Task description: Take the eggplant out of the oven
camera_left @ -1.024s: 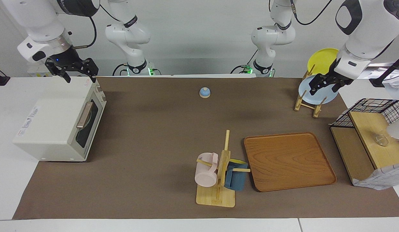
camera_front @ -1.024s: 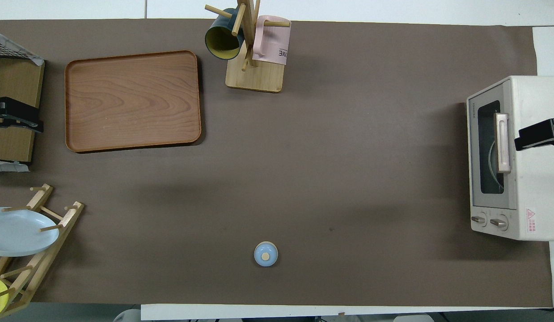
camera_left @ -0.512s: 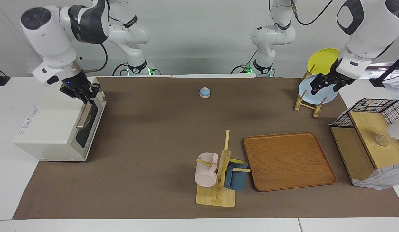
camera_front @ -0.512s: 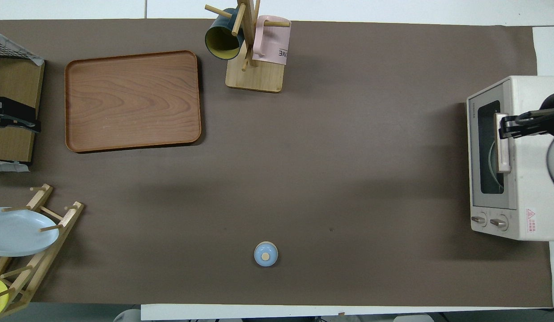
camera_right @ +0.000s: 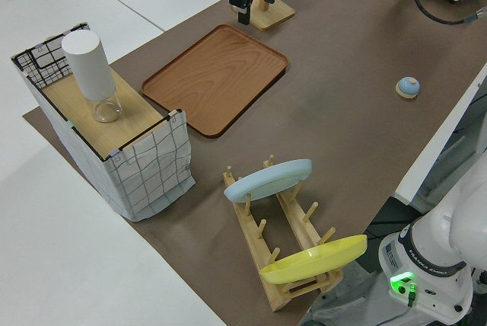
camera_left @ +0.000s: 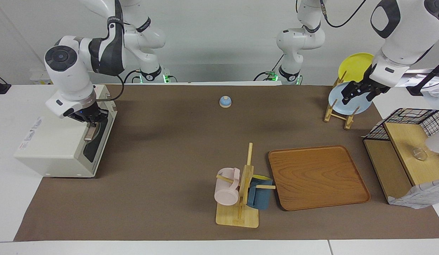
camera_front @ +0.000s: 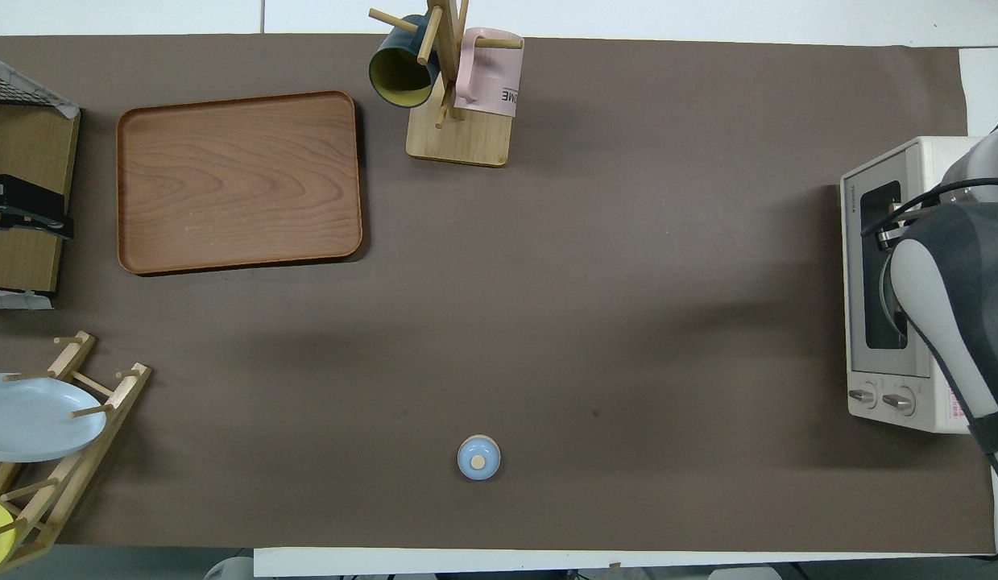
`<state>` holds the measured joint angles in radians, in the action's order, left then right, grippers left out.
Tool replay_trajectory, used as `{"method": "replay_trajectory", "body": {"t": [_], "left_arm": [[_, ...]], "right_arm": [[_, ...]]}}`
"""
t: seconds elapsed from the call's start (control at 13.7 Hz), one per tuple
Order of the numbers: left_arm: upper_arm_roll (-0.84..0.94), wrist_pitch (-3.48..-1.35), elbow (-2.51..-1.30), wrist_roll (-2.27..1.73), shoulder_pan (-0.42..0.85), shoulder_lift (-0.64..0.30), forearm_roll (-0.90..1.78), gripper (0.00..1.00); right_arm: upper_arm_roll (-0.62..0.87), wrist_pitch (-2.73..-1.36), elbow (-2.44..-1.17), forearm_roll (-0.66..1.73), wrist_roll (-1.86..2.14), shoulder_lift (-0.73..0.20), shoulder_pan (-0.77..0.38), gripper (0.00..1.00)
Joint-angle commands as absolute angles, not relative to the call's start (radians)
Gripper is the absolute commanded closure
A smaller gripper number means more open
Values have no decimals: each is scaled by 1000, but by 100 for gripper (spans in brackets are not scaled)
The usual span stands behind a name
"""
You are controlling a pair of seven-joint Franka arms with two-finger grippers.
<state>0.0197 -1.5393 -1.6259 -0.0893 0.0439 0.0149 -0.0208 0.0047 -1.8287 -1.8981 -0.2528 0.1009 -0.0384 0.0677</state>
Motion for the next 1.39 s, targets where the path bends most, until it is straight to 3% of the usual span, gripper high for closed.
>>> {"method": "replay_trajectory", "body": {"t": [0.0,0.29,0.8,1.02,1.24,1.32], "left_arm": [[20,-1525,-1623,-94,41,23,-14,0],[20,-1525,-1623,-94,41,23,-14,0],[20,-1525,-1623,-94,41,23,-14,0],[18,-1525,-1623,-94,41,23,-14,0],[20,-1526,-1623,-92,41,23,-14,0],[20,-1525,-1623,-94,41,23,-14,0]], "right_arm": [[8,-1865,-1939,-268,121,-38,71,100],[12,-1956,-1947,-247,48,-95,5,100],[17,-2175,-1947,-117,-73,-290,-61,100],[18,-2206,-1941,-88,-188,-307,-124,99],[14,-2101,-1850,-25,-242,-281,-166,85],[11,-2033,-1842,-28,-276,-238,-150,73]]}}
